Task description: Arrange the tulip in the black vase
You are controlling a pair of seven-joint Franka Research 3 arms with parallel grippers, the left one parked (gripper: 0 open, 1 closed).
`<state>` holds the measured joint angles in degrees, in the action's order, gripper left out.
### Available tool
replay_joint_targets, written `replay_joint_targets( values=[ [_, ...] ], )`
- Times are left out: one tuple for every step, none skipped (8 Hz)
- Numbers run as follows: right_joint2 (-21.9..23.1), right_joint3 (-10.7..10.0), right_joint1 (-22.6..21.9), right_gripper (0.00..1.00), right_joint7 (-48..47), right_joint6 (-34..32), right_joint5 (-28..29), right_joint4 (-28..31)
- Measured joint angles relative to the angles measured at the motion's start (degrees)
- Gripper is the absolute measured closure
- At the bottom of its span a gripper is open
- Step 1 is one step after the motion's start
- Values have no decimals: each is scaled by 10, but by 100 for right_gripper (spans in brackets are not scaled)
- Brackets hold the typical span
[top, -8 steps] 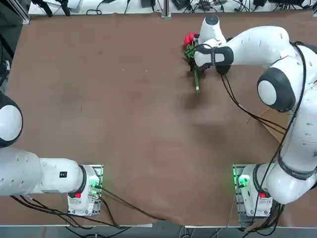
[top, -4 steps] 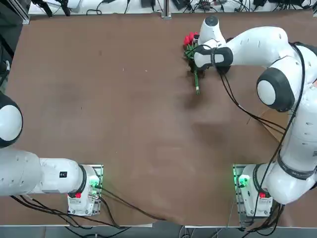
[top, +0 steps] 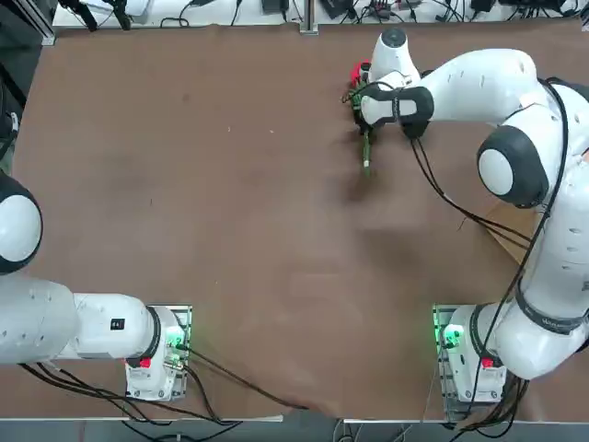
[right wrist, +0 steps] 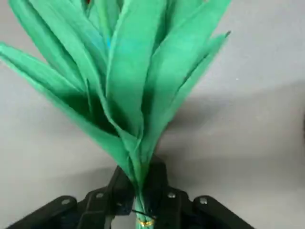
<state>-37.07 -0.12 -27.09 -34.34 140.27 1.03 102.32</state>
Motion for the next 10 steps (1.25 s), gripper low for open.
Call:
replay_joint_targets(
  values=[
    [0,0,-1,85,0,0,0,-1],
    [2,1,-4,85,0,2,0,-3],
    [9,1,-6,85,0,2,0,-6],
    [24,0,-7,85,0,-4,0,-10],
    [49,-2,-6,85,0,-24,0,-15],
    [81,-5,-6,88,0,-55,-2,-19],
    [115,-9,-6,88,0,-90,-13,-22],
    [149,-12,-6,88,0,-129,-34,-26],
    [181,-16,-6,88,0,-171,-57,-31],
    [207,-18,-5,88,-7,-215,-87,-40]
  ],
)
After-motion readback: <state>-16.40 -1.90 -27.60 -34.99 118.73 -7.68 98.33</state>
